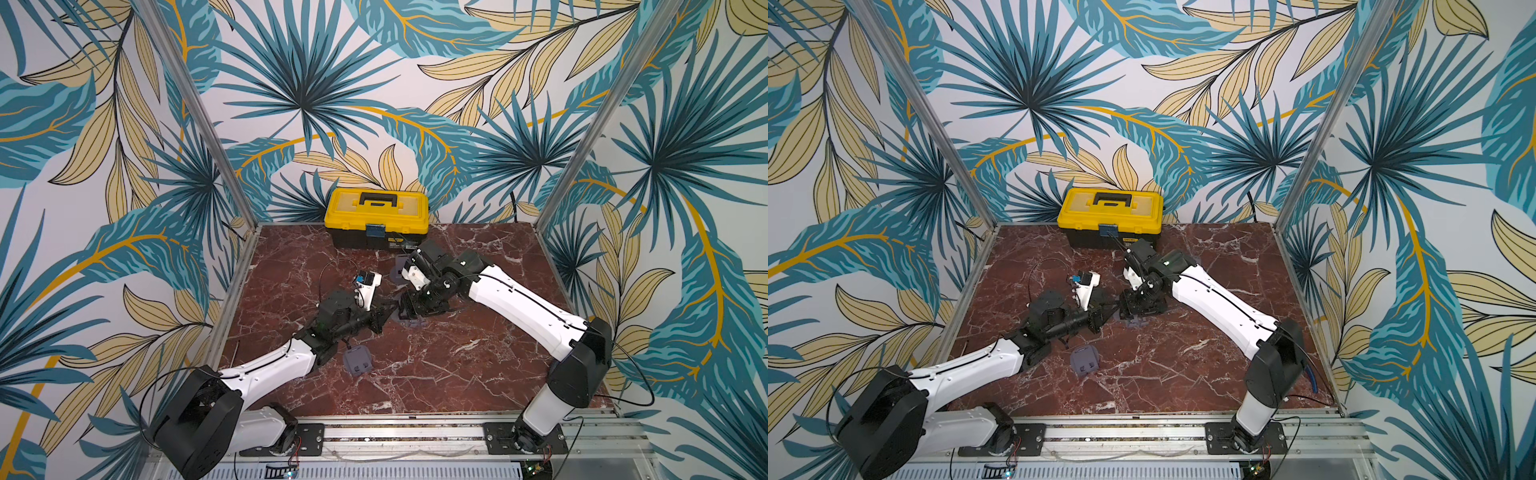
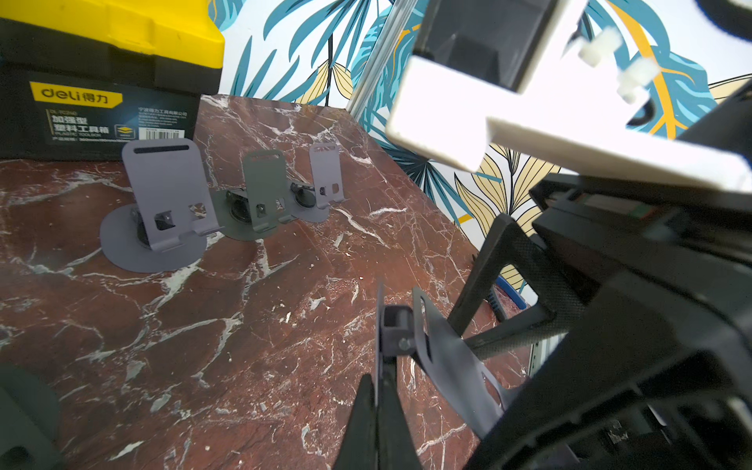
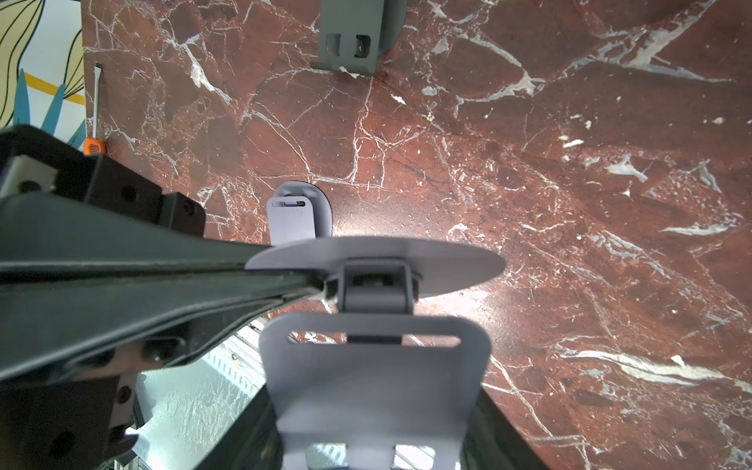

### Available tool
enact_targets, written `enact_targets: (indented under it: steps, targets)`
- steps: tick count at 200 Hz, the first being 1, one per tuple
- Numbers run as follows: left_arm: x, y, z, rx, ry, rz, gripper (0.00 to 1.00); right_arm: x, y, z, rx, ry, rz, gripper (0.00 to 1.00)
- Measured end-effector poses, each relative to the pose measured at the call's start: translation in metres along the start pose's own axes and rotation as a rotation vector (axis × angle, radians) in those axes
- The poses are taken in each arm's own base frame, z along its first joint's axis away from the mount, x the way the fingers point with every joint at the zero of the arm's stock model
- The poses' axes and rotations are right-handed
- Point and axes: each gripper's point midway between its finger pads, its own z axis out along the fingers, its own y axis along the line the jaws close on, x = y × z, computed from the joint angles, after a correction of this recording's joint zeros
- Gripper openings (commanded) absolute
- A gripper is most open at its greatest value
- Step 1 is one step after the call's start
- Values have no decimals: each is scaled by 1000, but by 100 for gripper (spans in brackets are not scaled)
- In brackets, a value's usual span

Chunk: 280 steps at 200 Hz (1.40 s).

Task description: Open the phone stand

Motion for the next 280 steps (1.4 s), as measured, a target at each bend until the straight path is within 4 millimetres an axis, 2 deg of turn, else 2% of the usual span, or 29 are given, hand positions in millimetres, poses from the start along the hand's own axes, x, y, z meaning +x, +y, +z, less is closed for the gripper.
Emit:
enact_targets:
  steps: [33, 116, 205, 280]
  targets:
    - [3, 5, 0, -23, 13, -7, 22, 0, 0, 0, 1, 0, 1, 34]
    - [6, 13, -3, -61, 29, -47, 40, 1, 0, 0, -2, 5, 2, 33]
    - [27, 11, -11, -32, 70, -125, 42, -5, 7, -5, -22, -15, -7, 33]
    - [26, -1, -4, 61, 62, -173, 41, -8, 11, -7, -35, -20, -10, 33]
